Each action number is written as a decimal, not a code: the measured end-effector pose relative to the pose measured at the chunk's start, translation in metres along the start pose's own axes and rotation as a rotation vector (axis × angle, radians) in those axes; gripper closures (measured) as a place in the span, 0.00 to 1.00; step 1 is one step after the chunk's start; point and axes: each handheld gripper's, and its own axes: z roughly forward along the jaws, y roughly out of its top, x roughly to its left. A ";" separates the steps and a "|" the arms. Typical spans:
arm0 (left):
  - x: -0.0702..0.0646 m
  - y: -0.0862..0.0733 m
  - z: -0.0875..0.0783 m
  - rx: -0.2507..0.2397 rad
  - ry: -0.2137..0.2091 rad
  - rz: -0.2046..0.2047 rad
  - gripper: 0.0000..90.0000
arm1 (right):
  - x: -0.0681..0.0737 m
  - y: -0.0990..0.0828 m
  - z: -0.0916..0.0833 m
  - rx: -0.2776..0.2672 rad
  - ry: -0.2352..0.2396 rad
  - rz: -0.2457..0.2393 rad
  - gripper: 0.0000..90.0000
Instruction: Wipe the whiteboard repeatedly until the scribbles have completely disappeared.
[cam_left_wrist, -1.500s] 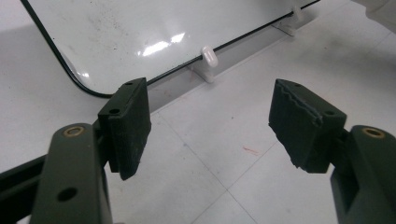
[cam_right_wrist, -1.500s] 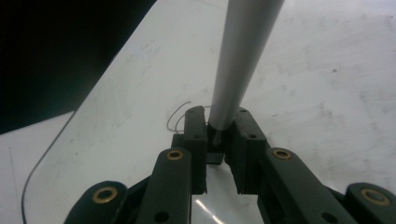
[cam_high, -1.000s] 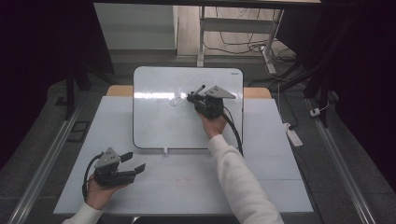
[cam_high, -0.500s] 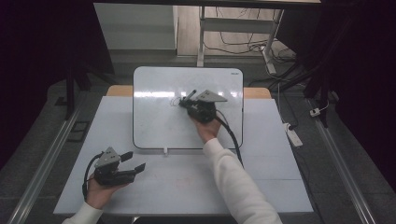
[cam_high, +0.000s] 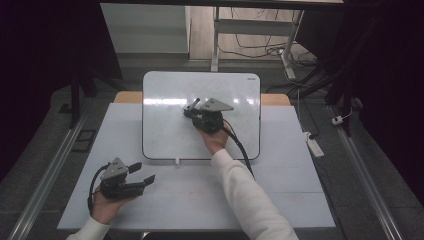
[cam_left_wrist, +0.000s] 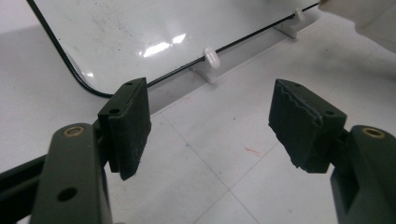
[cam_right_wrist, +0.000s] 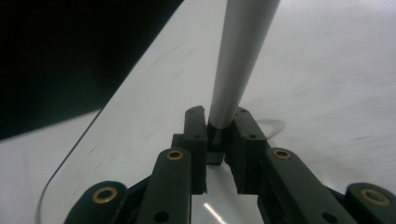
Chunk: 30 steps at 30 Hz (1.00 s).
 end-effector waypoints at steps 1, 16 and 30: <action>0.000 0.000 0.000 -0.001 0.000 0.000 0.34 | -0.006 0.004 -0.002 -0.016 -0.028 0.012 0.87; 0.001 0.001 0.000 -0.005 -0.001 0.003 0.34 | -0.018 0.015 -0.002 -0.045 -0.078 0.054 0.87; 0.002 0.000 0.001 0.000 -0.002 -0.001 0.34 | -0.005 0.015 0.008 -0.010 -0.036 0.003 0.87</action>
